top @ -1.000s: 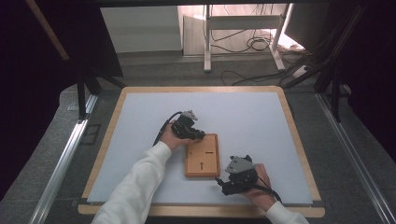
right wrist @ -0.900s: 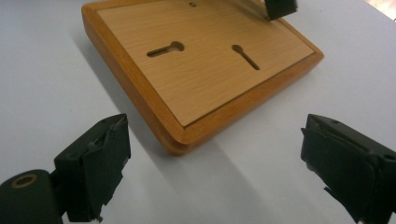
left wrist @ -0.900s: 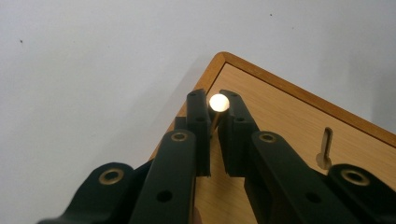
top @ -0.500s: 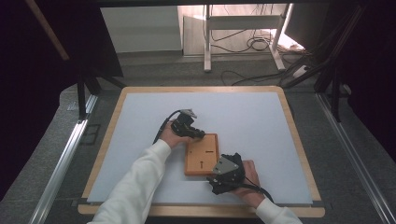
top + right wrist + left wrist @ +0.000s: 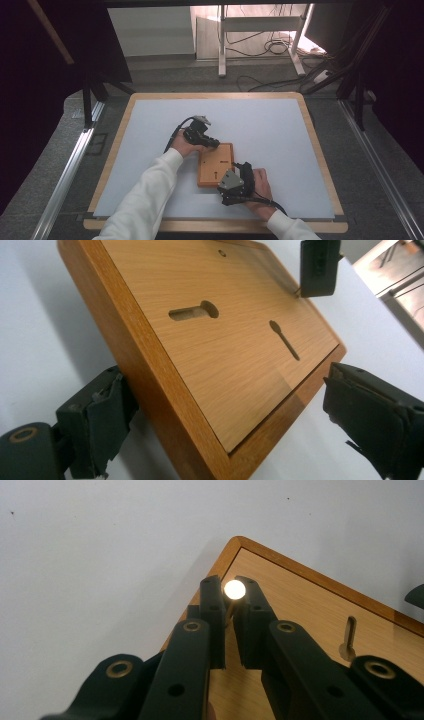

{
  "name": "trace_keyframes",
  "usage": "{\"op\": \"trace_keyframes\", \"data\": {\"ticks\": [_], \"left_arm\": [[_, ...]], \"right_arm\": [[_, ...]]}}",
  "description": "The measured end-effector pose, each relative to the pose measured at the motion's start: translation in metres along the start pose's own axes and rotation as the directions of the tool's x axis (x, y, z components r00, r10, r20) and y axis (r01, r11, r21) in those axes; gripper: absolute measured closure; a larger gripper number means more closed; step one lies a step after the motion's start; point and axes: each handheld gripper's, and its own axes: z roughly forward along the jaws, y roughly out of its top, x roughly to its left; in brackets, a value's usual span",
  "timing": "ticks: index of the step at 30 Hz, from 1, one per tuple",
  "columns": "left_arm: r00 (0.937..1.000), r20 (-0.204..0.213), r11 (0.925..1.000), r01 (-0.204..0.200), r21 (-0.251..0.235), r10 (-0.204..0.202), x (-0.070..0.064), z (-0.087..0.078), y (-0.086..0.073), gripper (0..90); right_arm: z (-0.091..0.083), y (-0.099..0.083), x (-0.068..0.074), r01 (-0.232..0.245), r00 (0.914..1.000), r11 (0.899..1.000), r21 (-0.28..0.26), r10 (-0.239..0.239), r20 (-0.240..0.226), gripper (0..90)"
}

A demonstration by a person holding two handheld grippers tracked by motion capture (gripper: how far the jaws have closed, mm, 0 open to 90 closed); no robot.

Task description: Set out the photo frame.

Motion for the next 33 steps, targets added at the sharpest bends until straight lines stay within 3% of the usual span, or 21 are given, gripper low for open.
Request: {"op": "trace_keyframes", "data": {"ticks": [8,14,22,24,33], "left_arm": [[0.9994,-0.03,0.9999,-0.016,-0.004,0.016,-0.004,0.0,0.0,84.5],[0.9984,-0.052,0.9997,-0.022,-0.014,0.021,-0.005,0.0,-0.001,84.3],[0.9978,-0.063,0.9996,-0.022,-0.015,0.021,-0.005,0.0,-0.001,84.3],[0.9978,-0.064,0.9996,-0.021,-0.017,0.02,-0.004,0.0,-0.001,84.2],[0.9982,-0.06,0.9997,-0.01,-0.022,0.009,-0.003,0.0,-0.001,82.8]], "right_arm": [[-0.002,0.004,0.006,0.089,0.9945,0.996,-0.011,-0.089,0.055,13.8],[-0.007,0.006,0.003,0.104,0.992,0.994,-0.032,-0.101,0.075,24.7],[-0.01,0.008,0.002,0.148,0.9873,0.988,-0.033,-0.146,0.063,37.7],[-0.011,0.007,0.002,0.171,0.9821,0.985,-0.028,-0.168,0.084,39.7],[-0.013,0.007,-0.005,0.192,0.9722,0.981,-0.029,-0.187,0.141,45.0]]}}
